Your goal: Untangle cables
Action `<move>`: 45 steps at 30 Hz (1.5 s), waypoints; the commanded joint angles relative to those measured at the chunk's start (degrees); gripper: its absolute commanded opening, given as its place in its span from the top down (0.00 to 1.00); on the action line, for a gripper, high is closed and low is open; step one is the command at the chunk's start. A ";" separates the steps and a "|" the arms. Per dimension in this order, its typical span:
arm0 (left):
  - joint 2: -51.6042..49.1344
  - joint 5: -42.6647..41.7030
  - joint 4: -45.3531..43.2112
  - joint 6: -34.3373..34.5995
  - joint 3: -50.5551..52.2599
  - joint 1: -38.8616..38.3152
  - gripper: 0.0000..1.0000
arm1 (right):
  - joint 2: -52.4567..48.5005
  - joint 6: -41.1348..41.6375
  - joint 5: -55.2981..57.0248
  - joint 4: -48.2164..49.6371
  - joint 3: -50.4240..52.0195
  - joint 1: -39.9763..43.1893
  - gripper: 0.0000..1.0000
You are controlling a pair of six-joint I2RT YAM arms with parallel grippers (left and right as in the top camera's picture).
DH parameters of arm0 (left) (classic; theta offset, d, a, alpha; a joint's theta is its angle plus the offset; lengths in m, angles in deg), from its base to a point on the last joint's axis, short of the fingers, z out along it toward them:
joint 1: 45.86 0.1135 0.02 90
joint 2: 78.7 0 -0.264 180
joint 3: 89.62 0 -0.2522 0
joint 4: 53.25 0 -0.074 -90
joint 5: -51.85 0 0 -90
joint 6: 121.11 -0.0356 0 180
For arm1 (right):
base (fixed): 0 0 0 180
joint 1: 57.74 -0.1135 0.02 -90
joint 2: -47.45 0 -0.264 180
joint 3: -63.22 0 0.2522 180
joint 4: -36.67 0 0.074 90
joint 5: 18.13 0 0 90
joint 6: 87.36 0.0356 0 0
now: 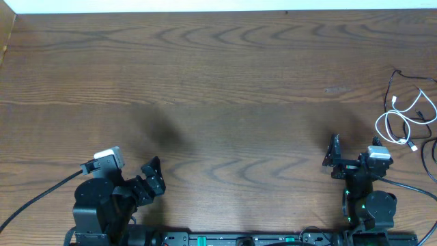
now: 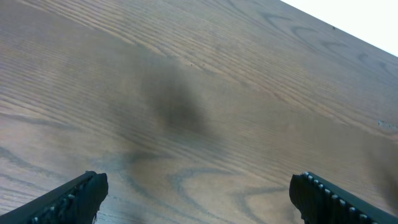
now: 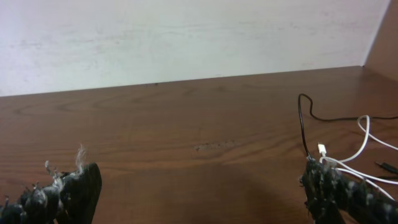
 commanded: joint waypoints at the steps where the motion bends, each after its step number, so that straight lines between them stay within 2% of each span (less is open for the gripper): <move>1: 0.22 0.28 -0.02 -0.74 0.28 -0.17 0.02 | 0.37 -0.55 1.03 -0.13 0.04 0.39 0.01; 27: 0.22 0.26 0.11 -0.76 0.28 -0.17 0.02 | 0.37 -0.55 1.03 -0.15 0.04 0.39 0.01; 32: 2.69 0.55 -0.61 -1.03 2.82 -0.15 0.02 | 0.37 -0.55 1.03 -0.13 0.04 0.39 0.01; 35: 5.60 0.52 -4.48 -1.64 7.34 0.44 0.02 | 0.37 -0.55 1.03 -0.13 0.04 0.39 0.01; 45: 18.10 -4.28 -26.34 -1.62 28.30 3.61 0.02 | 0.37 -0.55 1.03 -0.13 0.04 0.39 0.01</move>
